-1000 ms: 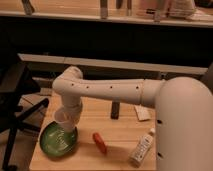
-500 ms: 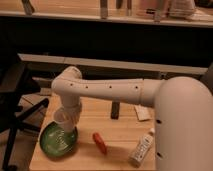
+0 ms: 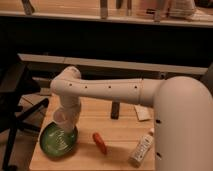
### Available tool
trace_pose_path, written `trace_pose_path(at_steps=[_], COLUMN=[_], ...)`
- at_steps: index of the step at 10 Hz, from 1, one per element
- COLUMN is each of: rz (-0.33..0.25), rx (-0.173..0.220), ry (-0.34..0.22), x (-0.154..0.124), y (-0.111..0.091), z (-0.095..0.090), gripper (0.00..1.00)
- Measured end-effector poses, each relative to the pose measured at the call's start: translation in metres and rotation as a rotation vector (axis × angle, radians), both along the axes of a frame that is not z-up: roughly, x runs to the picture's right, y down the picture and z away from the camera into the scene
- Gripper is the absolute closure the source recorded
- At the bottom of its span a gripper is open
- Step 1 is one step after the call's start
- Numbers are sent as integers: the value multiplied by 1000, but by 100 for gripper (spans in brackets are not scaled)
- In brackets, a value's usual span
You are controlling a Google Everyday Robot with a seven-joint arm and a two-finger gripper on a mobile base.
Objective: Place the ceramic cup in the ceramic bowl
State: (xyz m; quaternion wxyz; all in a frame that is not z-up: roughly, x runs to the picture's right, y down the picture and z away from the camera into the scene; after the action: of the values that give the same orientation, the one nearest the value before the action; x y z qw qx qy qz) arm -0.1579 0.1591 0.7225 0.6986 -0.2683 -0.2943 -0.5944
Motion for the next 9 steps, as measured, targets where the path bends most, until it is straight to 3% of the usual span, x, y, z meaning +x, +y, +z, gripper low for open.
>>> trace_pose_path(at_steps=[2, 4, 9], rz=[0, -1, -2], rx=[0, -1, -1], ry=[0, 0, 0], x=[-1, -1, -2], y=[0, 0, 0], z=[0, 0, -1], gripper=[87, 80, 78])
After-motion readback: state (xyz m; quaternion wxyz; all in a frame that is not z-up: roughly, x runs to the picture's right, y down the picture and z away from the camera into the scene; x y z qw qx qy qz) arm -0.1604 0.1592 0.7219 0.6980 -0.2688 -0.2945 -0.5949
